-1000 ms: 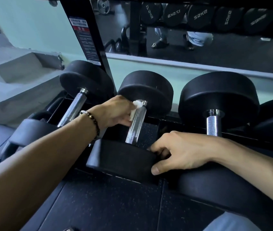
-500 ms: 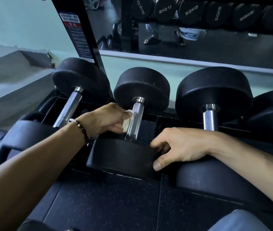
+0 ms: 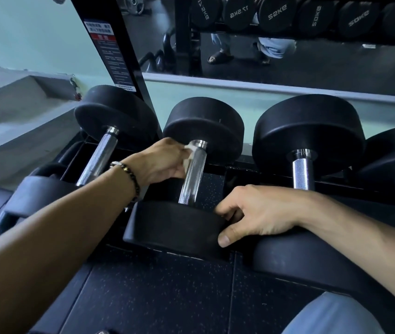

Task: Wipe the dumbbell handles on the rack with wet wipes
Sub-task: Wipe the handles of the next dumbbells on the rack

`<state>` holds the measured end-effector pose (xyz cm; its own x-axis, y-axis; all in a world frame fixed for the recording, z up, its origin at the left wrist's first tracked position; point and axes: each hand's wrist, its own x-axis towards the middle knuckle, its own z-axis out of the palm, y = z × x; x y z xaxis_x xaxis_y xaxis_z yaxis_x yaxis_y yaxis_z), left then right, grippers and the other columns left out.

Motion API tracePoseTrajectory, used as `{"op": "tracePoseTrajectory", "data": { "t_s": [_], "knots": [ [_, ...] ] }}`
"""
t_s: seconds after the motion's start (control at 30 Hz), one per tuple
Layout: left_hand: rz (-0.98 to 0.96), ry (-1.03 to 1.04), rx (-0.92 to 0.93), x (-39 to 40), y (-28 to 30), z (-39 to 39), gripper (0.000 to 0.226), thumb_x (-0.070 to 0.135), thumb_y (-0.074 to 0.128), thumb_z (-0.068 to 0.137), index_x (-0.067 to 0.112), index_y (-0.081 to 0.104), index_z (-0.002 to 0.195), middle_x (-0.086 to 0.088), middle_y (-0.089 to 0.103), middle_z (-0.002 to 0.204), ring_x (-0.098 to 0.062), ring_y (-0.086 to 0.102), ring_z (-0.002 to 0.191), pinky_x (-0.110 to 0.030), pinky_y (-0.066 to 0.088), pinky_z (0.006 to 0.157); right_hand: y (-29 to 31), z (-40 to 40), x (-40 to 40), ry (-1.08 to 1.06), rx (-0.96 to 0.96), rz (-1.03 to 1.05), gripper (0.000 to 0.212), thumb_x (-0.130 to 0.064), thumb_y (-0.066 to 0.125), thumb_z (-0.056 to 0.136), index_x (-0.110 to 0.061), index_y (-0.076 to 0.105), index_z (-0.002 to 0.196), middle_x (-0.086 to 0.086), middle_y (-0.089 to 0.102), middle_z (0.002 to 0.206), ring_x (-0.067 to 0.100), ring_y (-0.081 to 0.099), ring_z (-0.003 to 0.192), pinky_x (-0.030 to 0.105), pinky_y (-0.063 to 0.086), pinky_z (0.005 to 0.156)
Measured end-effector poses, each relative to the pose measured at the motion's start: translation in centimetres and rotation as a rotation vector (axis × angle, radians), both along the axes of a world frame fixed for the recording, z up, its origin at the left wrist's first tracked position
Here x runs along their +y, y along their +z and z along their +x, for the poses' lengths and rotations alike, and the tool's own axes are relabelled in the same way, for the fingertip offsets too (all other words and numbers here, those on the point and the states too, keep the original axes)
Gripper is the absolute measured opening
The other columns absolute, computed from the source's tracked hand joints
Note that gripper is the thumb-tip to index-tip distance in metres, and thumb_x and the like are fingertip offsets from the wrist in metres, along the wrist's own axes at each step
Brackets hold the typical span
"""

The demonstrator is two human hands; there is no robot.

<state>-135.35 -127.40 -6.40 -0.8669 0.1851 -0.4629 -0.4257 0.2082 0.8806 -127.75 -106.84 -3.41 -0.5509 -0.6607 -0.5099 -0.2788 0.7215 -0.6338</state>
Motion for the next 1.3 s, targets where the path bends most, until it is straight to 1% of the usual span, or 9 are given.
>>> {"op": "tracePoseTrajectory", "data": {
  "t_s": [0.1, 0.27, 0.43, 0.57, 0.7, 0.87, 1.07, 1.2, 1.3],
  "knots": [
    [-0.004, -0.003, -0.005, 0.6, 0.0, -0.7, 0.02, 0.001, 0.048, 0.102, 0.004, 0.061, 0.087, -0.01, 0.062, 0.079, -0.019, 0.064, 0.068, -0.036, 0.06, 0.072, 0.0, 0.0, 0.1, -0.001, 0.01, -0.003, 0.021, -0.045, 0.076, 0.085, -0.03, 0.074, 0.098, -0.009, 0.075, 0.095, 0.01, 0.069, 0.09, 0.043, 0.055, 0.09],
    [-0.191, -0.286, -0.041, -2.4, -0.6, 2.4, 0.033, 0.001, 0.046, 0.102, 0.005, 0.056, 0.071, -0.001, 0.05, 0.05, -0.007, 0.046, 0.042, -0.015, 0.04, 0.042, 0.0, 0.0, 0.2, 0.023, 0.023, -0.011, 0.022, -0.049, 0.073, 0.085, -0.031, 0.073, 0.098, -0.001, 0.075, 0.093, 0.021, 0.069, 0.088, 0.05, 0.055, 0.085],
    [-0.09, 0.03, 0.123, 0.2, -1.5, 0.0, 0.021, -0.004, 0.047, 0.098, 0.004, 0.06, 0.085, -0.005, 0.052, 0.067, -0.015, 0.054, 0.06, -0.032, 0.051, 0.068, 0.0, 0.2, 0.1, 0.02, 0.046, 0.009, 0.027, -0.051, 0.073, 0.085, -0.029, 0.074, 0.099, 0.002, 0.073, 0.089, 0.023, 0.068, 0.084, 0.049, 0.056, 0.081],
    [-0.157, -0.105, 0.114, -0.4, -1.3, 1.1, 0.033, -0.007, 0.042, 0.099, 0.009, 0.065, 0.081, -0.001, 0.06, 0.065, -0.01, 0.059, 0.057, -0.032, 0.059, 0.072, 0.0, 0.2, 0.1, 0.015, 0.06, 0.014, 0.029, -0.05, 0.073, 0.084, -0.024, 0.073, 0.094, 0.005, 0.069, 0.077, 0.019, 0.058, 0.068, 0.044, 0.051, 0.069],
    [-0.331, -0.48, 0.045, -2.8, -0.4, 2.7, 0.035, -0.005, 0.052, 0.09, 0.016, 0.064, 0.064, 0.0, 0.048, 0.06, -0.011, 0.038, 0.053, -0.022, 0.023, 0.047, 0.2, 0.2, 0.0, 0.019, 0.06, 0.016, 0.031, -0.049, 0.073, 0.085, -0.02, 0.073, 0.094, 0.007, 0.068, 0.078, 0.02, 0.056, 0.067, 0.042, 0.048, 0.066],
    [-0.022, -0.079, 0.002, -0.3, -0.5, -0.2, 0.032, -0.02, 0.038, 0.092, -0.004, 0.065, 0.096, -0.021, 0.063, 0.093, -0.025, 0.066, 0.085, -0.027, 0.062, 0.067, 0.2, 0.2, 0.1, 0.011, 0.042, -0.008, 0.022, -0.047, 0.073, 0.086, -0.028, 0.074, 0.096, 0.003, 0.074, 0.09, 0.021, 0.067, 0.084, 0.045, 0.053, 0.078],
    [-0.134, -0.344, -0.105, -2.7, -0.7, 1.8, 0.029, -0.023, 0.04, 0.088, -0.011, 0.065, 0.096, -0.014, 0.065, 0.083, -0.013, 0.065, 0.067, -0.019, 0.057, 0.064, 0.0, 0.0, 0.1, 0.021, 0.04, 0.0, 0.022, -0.051, 0.073, 0.084, -0.033, 0.074, 0.097, 0.001, 0.074, 0.088, 0.021, 0.067, 0.082, 0.046, 0.055, 0.077],
    [-0.065, -0.044, 0.058, 0.1, -0.1, -0.4, 0.031, -0.014, 0.045, 0.094, 0.002, 0.063, 0.074, -0.004, 0.064, 0.062, -0.014, 0.061, 0.061, -0.032, 0.058, 0.075, -0.1, 0.2, 0.2, 0.021, 0.049, 0.006, 0.026, -0.053, 0.073, 0.084, -0.034, 0.074, 0.102, -0.004, 0.074, 0.086, 0.018, 0.067, 0.079, 0.045, 0.056, 0.076],
    [-0.112, -0.119, 0.021, -0.2, -0.2, -0.1, 0.01, -0.01, 0.055, 0.089, -0.008, 0.065, 0.087, -0.012, 0.061, 0.075, -0.017, 0.058, 0.068, -0.032, 0.056, 0.075, -0.1, 0.2, 0.1, 0.036, 0.071, 0.018, 0.027, -0.053, 0.072, 0.085, -0.031, 0.074, 0.102, 0.001, 0.074, 0.085, 0.022, 0.067, 0.08, 0.049, 0.055, 0.077]
  ]
}}
